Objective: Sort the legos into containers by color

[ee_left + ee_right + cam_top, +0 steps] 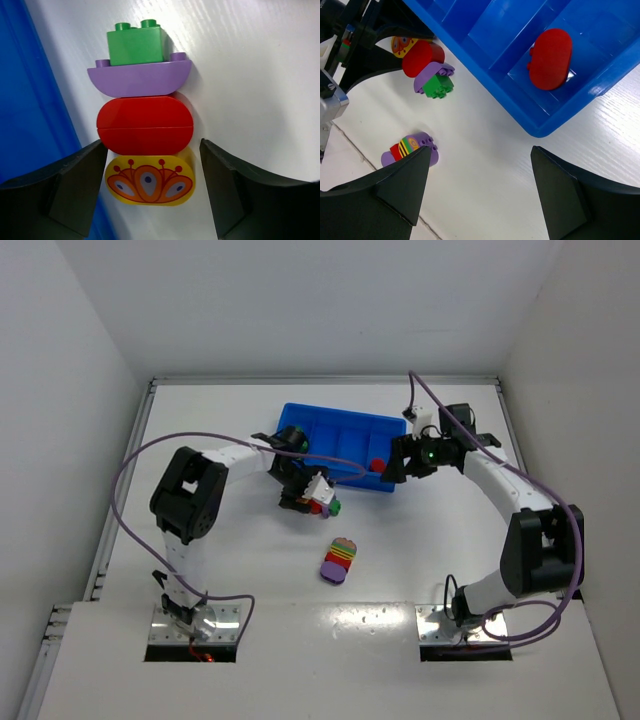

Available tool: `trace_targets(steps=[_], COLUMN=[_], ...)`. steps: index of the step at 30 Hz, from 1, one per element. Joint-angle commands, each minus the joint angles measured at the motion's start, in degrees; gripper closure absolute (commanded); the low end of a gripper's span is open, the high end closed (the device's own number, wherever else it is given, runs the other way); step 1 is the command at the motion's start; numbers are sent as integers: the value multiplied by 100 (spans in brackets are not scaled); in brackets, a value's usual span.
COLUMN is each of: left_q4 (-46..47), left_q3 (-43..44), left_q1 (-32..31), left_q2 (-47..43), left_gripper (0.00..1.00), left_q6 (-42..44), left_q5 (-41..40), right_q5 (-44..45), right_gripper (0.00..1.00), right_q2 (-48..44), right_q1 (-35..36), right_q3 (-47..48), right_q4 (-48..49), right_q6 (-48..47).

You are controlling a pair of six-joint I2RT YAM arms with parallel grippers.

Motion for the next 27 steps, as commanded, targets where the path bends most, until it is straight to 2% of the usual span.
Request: trace_targets(steps=[1,4,5,8,9,11,14,19,22,27], left_q4=[-41,-146,-146,-269,-269,-331,-331,-279,202,1248], left_q3=[308,449,450,511,511,459,214,-183,-578,-1325], left_q1=[-67,-67,-128,-128,-128,-128,-67,170,302,302], left_q2=[96,210,271,272,272,185,18,-535,-922,-1968], left_gripper=[19,19,22,36,45,53,60,64,65,65], left_q6=[143,143,143,-6,-111,-173,-305,-972,-1692,-2888], left_q5=[65,-5,-66,-66,-66,-66,-66,266,320,180], right_q5=[-155,-155,-155,-155,-155,-155,-155,-225,-593,-1490], right_gripper=[18,18,18,18,18,18,18,18,18,18], right_q2=[35,36,36,97,97,97,97,97,97,360], right_q1=[-22,-22,-22,-22,-22,-22,-22,-22,109,242], right_q3=[17,17,70,70,70,70,70,123,175,176], right_q4=[131,131,131,131,131,131,131,131,131,561], right_q6=[-59,-59,-59,-59,-59,-59,-59,-59,-59,1002])
